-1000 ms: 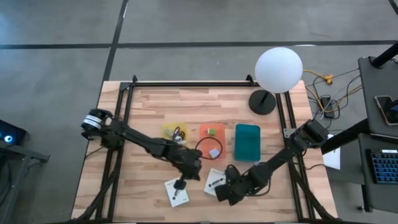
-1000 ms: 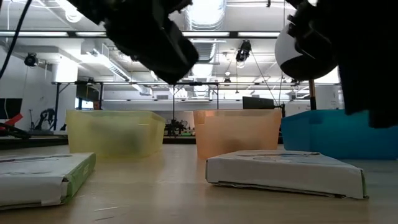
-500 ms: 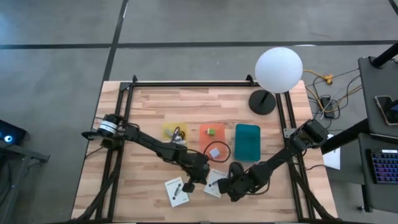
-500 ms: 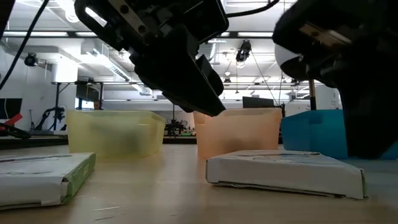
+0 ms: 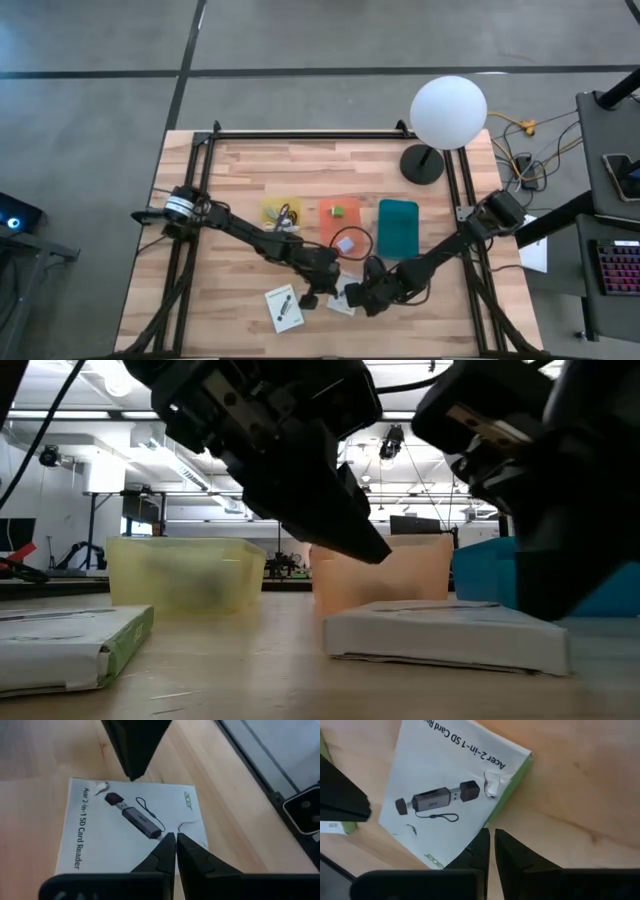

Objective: Pick and place items into bin
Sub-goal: Adjust the orange bin

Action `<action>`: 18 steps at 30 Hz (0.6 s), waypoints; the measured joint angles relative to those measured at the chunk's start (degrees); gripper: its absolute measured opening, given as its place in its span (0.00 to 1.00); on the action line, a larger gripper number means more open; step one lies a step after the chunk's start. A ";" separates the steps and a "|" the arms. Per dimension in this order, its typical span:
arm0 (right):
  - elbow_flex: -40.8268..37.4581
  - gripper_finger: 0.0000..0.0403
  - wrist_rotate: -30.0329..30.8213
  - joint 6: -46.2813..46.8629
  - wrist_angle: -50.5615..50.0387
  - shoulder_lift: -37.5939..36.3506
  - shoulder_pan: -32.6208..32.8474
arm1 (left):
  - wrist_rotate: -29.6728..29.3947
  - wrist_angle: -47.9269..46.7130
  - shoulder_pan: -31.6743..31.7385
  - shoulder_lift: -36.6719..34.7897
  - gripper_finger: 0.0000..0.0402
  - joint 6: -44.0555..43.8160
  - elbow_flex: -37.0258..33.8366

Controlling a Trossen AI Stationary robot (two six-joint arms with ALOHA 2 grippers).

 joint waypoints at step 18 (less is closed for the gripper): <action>2.85 0.05 0.55 -7.72 -0.15 -0.08 -2.72 | -3.33 -9.30 -0.03 -4.43 0.00 -0.80 -0.89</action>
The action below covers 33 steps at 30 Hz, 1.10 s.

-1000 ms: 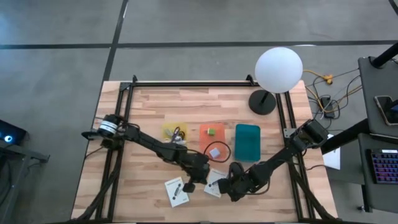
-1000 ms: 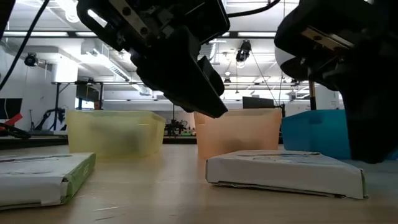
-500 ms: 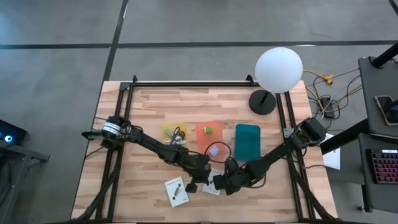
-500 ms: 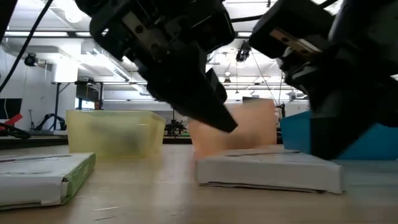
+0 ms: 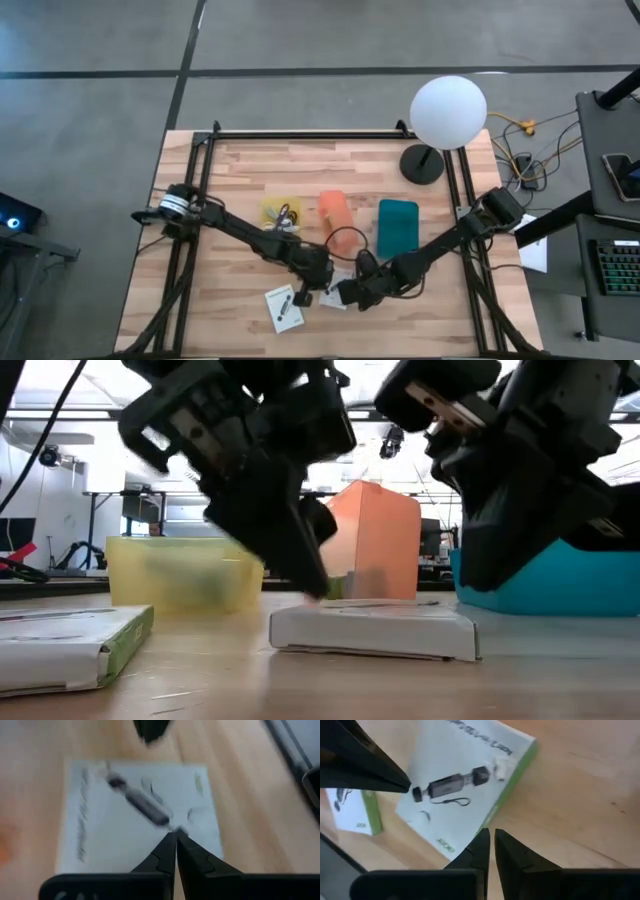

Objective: Pick and place items into bin
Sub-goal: Adjust the orange bin

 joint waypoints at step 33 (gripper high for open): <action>21.04 0.04 10.70 -25.65 -36.72 -5.67 -16.96 | -22.86 0.38 12.04 -18.63 0.00 -8.25 -10.78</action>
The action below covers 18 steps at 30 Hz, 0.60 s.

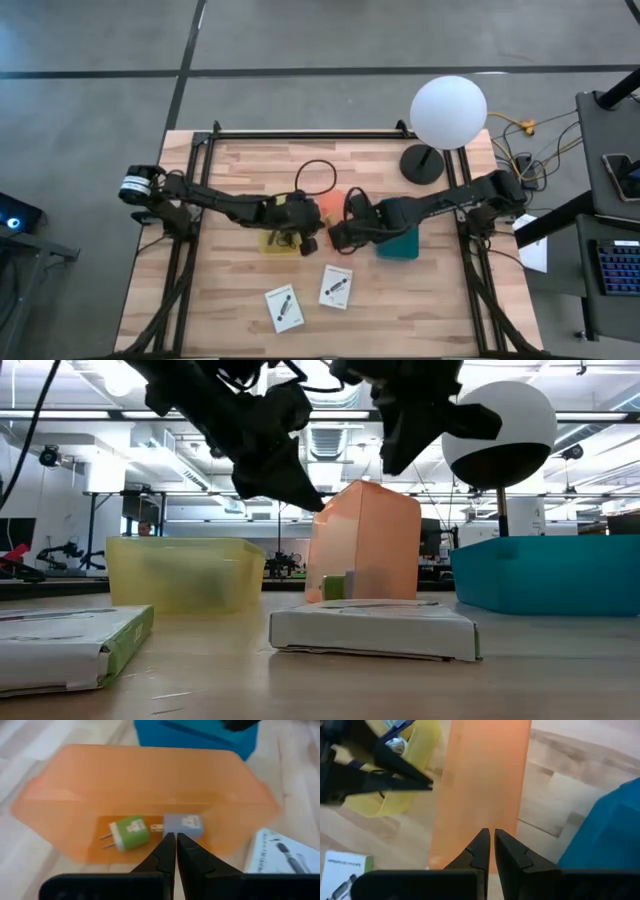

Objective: Pick and place items into bin
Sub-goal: Adjust the orange bin

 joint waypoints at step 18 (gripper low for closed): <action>-5.01 0.04 -1.48 -0.34 3.63 -2.31 -1.63 | 2.94 2.67 6.02 2.13 0.00 2.82 0.00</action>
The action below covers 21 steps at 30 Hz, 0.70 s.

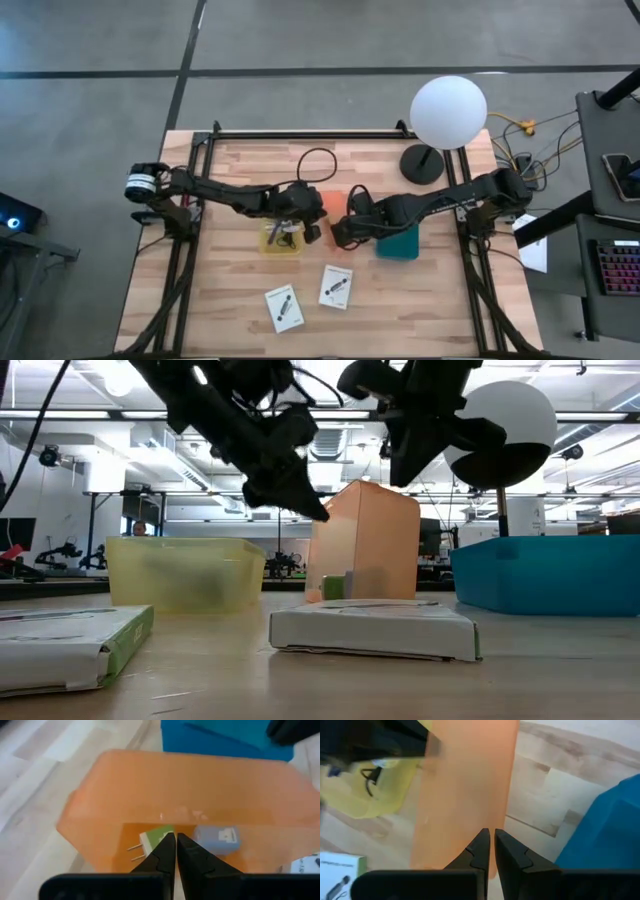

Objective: Pick and place items into bin
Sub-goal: Adjust the orange bin

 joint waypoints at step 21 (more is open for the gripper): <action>-5.09 0.04 -4.43 -0.48 -2.92 1.18 0.34 | 0.73 0.97 0.87 7.28 0.00 6.99 8.07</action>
